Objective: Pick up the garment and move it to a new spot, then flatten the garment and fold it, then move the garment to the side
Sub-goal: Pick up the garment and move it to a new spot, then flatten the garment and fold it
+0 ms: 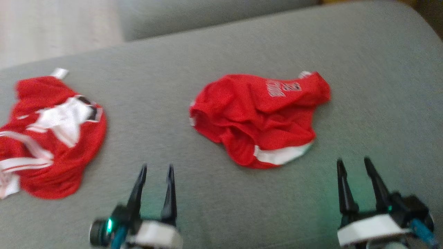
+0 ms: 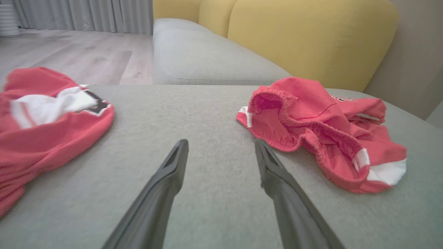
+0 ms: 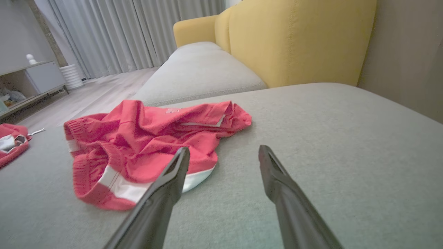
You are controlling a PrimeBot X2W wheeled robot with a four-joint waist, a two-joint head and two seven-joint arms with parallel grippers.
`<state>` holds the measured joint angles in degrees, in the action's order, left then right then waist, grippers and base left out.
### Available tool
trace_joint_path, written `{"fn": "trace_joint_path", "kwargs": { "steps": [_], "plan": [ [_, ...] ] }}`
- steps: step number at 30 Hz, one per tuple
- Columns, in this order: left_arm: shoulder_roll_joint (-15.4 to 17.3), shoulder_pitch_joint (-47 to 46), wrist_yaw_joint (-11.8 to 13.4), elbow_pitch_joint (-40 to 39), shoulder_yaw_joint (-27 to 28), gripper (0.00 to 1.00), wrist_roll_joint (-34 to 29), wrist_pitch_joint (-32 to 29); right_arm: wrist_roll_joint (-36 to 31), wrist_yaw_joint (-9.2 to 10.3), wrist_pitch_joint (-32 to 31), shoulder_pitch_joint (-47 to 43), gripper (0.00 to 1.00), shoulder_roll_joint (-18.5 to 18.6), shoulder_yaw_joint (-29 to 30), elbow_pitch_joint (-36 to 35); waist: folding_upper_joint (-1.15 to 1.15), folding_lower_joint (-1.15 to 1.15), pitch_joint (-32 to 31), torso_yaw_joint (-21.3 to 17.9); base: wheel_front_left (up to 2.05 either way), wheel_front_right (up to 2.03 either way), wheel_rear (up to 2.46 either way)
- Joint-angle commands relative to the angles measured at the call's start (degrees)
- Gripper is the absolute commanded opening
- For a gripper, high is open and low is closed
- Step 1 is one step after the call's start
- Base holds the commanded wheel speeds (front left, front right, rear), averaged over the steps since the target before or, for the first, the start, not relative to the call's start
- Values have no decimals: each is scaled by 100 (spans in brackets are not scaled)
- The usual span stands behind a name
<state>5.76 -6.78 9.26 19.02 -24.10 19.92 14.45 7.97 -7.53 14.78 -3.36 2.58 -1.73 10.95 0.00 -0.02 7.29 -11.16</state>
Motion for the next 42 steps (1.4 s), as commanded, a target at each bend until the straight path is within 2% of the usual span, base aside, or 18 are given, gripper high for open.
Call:
{"fn": "trace_joint_path", "kwargs": {
  "steps": [1, 5, 14, 21, 42],
  "plan": [
    [-89, 176, -71, -461, 407, 100, -179, 54, -44, 4, 22, -49, 100, 30, -126, -197, 0, 2, -753, 838, 0, 0, 0],
    [-223, 950, -96, -1143, 891, 100, -561, 54, -103, 4, 22, -367, 100, 30, -96, -318, 0, 2, -1051, 1255, 0, 0, 0],
    [-284, 1601, -88, -1764, 1146, 100, -1066, 54, -15, 4, 22, -845, 100, 30, -20, -597, 0, 2, -1399, 1728, 0, 0, 0],
    [-287, 1639, -215, -1706, 1121, 100, -1091, 54, -54, 4, 22, -977, 100, 30, -117, -589, 0, 2, -1497, 1722, 0, 0, 0],
    [-288, 1548, -187, -1568, 1035, 100, -1064, 54, -70, 4, 22, -959, 100, 30, -8, -565, 0, 2, -1425, 1481, 0, 0, 0]
  ]
}}
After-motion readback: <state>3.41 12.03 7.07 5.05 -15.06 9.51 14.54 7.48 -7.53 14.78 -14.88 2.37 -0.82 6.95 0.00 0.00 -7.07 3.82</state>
